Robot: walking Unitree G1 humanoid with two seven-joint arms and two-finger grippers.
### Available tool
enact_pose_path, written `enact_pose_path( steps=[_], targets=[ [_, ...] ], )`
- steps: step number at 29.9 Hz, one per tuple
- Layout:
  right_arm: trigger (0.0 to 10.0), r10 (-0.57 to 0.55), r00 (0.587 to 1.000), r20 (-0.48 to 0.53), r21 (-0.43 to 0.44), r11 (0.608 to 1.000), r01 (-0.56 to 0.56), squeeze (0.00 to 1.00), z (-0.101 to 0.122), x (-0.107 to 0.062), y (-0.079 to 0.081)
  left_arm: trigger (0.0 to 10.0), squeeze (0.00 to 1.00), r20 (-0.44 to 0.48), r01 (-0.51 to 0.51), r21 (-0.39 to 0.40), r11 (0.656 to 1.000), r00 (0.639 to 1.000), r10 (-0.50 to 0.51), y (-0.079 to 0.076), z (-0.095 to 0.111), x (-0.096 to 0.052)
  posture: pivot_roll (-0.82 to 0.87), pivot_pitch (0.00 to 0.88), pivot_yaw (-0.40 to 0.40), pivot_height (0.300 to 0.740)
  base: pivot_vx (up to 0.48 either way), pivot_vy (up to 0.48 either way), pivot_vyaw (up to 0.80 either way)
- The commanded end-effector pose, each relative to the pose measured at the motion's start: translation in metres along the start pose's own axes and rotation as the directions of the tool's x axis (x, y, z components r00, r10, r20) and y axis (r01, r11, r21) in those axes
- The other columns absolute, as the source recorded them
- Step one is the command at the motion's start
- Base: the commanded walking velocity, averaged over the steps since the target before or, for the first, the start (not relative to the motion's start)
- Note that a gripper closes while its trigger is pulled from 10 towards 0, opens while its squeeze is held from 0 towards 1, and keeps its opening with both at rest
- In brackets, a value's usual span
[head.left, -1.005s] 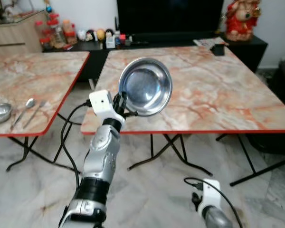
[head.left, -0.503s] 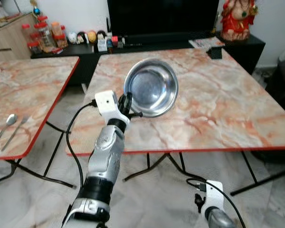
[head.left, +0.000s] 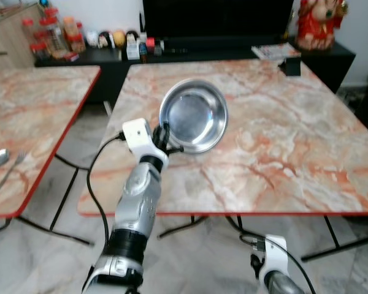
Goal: Setting the table
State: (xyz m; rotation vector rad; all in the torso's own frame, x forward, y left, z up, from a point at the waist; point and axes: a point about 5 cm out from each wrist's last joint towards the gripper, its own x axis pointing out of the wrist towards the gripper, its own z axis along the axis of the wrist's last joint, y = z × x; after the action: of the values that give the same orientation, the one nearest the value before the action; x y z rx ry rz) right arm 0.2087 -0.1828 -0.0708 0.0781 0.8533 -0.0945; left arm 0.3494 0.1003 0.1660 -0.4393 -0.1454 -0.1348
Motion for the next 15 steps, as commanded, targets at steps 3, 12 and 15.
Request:
enact_pose_path(
  steps=[3,12,15],
  targets=[
    [10.0,0.002,1.0,-0.003,-0.006,1.0,-0.002,0.0,-0.0003,0.0,0.001,10.0,0.0,0.019,-0.005,-0.003,1.0,1.0,0.005,-0.0002,0.0043,0.001,0.01,0.0,0.015,0.74,0.256,-0.314,0.7],
    [10.0,0.001,1.0,-0.004,0.014,1.0,-0.001,0.0,0.0001,0.0002,0.0003,10.0,0.0,0.016,-0.002,0.0,1.0,1.0,0.002,-0.001,0.0043,0.0018,0.01,0.0,0.016,0.74,0.257,-0.314,0.0],
    [10.0,-0.001,1.0,-0.008,0.012,1.0,0.001,0.0,-0.0007,0.0,0.0001,10.0,0.0,0.016,0.002,0.0,1.0,1.0,-0.002,-0.0013,0.0043,0.0018,0.01,0.0,0.016,0.74,0.256,-0.311,0.0]
  ],
)
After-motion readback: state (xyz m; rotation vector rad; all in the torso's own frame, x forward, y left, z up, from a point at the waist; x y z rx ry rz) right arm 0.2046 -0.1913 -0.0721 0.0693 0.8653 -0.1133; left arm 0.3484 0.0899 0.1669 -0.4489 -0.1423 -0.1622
